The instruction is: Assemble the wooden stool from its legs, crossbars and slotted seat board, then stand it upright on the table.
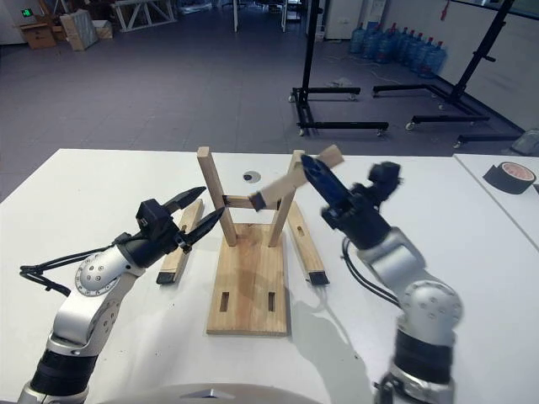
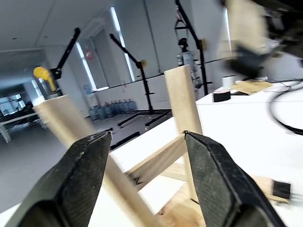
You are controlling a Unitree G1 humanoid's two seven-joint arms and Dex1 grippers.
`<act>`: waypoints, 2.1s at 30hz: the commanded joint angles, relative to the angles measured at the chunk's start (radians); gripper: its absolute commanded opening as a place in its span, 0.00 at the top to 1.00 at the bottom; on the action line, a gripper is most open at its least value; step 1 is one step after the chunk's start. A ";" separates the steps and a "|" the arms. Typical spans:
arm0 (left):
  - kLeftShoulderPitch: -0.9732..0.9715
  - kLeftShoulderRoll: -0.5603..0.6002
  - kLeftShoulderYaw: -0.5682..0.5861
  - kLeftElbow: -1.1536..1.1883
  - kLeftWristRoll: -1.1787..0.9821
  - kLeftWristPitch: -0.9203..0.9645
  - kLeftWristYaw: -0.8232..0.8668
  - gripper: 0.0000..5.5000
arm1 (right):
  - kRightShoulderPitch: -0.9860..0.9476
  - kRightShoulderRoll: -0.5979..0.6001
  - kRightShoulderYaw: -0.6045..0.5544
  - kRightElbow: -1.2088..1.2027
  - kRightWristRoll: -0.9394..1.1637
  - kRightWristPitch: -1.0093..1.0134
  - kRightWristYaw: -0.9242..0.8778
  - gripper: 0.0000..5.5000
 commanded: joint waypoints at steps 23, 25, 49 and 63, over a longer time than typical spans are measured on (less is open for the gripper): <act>-0.074 -0.060 0.123 0.147 0.018 0.020 0.147 0.49 | -0.181 0.191 0.261 0.336 -0.920 -0.238 -0.316 0.93; -0.071 -0.061 0.117 0.154 0.023 0.017 0.143 0.49 | -0.179 0.199 0.253 0.352 -0.938 -0.242 -0.318 0.93; -0.052 -0.081 0.099 0.242 0.084 -0.040 0.153 0.49 | -0.236 0.224 0.112 0.390 -0.879 -0.190 -0.281 0.93; -0.087 -0.085 0.092 0.256 0.066 -0.029 0.129 0.49 | -0.222 0.187 0.165 0.457 -0.997 -0.249 -0.236 0.93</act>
